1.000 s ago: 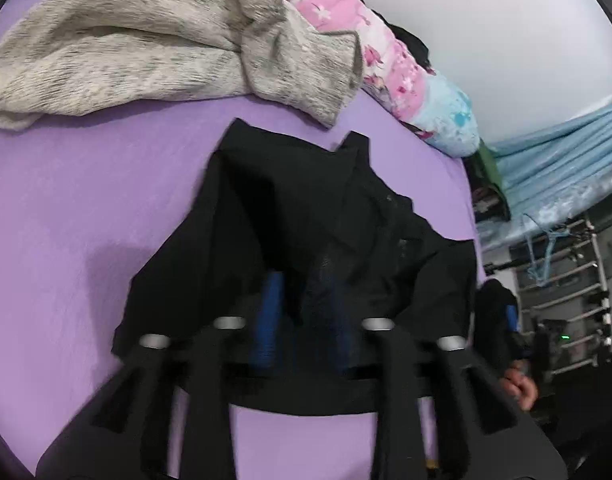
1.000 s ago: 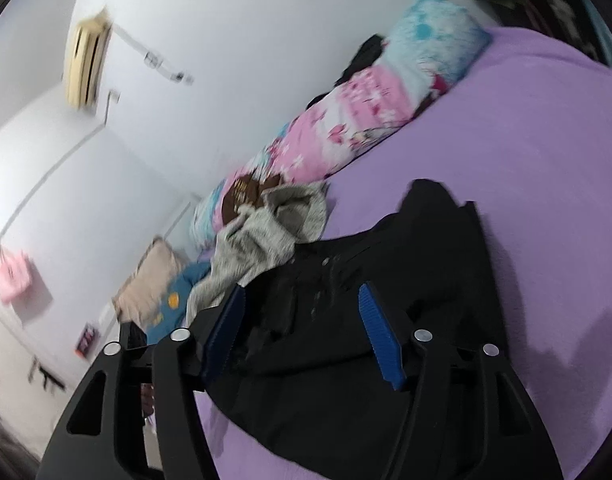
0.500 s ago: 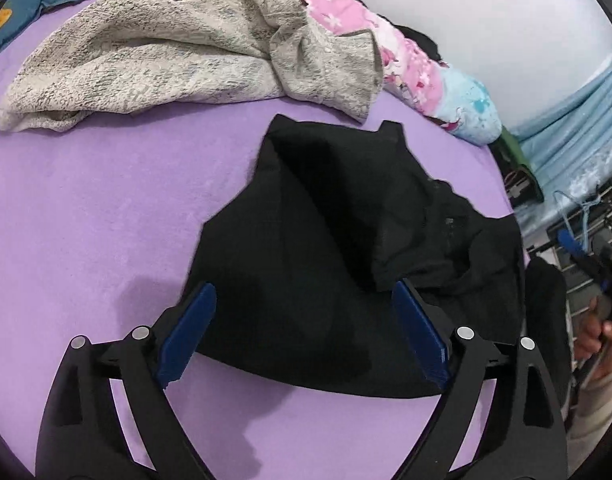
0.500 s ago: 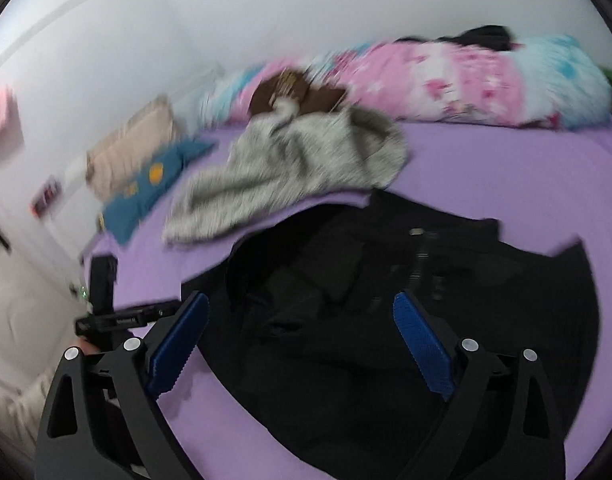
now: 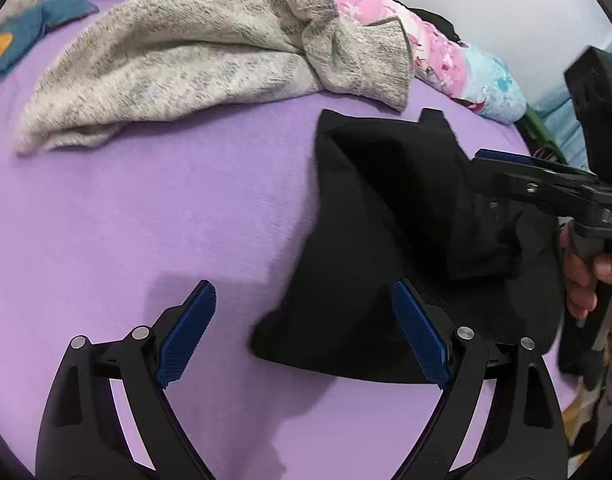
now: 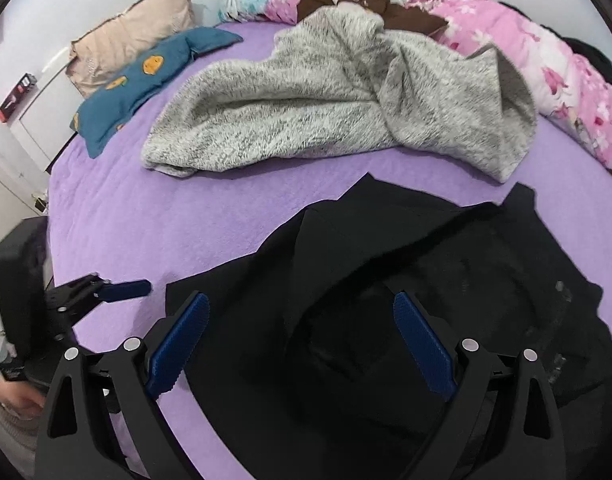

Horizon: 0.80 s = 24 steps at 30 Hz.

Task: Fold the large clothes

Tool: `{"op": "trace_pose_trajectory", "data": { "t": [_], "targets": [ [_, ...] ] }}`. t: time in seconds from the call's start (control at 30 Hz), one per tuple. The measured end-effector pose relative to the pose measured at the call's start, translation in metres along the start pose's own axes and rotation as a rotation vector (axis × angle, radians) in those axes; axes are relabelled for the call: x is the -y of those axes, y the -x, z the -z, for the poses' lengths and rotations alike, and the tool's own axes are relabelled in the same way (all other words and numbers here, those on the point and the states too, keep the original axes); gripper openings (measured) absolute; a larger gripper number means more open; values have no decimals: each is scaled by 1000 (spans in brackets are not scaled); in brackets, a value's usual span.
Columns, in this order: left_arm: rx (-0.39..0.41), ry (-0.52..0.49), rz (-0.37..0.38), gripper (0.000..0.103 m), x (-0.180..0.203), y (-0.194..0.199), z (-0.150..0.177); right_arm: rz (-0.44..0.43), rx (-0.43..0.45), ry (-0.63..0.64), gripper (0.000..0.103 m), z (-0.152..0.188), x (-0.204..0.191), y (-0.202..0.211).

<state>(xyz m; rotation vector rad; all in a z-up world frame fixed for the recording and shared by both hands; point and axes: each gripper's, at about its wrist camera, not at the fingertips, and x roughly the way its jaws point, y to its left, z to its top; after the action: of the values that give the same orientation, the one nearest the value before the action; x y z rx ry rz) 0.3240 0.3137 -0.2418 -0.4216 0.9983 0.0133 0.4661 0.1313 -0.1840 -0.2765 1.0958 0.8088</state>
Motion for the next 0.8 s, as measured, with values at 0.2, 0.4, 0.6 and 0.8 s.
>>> {"op": "trace_pose_trajectory", "data": {
  "t": [0.2,0.4,0.6,0.8],
  "targets": [
    [-33,8,32,86,-17,-18,0,36,-30,16,78,-5,-6,-24],
    [-76,33,128,81,-17,-32,-2,13,-128,32,5,-8,-7,-50],
    [-139,31,193,43,-10,-43,0,110,-125,210,4,-32,-18,-29],
    [-142,7,191,38,-10,-43,0,215,-147,335,4,-76,-14,-19]
  ]
}}
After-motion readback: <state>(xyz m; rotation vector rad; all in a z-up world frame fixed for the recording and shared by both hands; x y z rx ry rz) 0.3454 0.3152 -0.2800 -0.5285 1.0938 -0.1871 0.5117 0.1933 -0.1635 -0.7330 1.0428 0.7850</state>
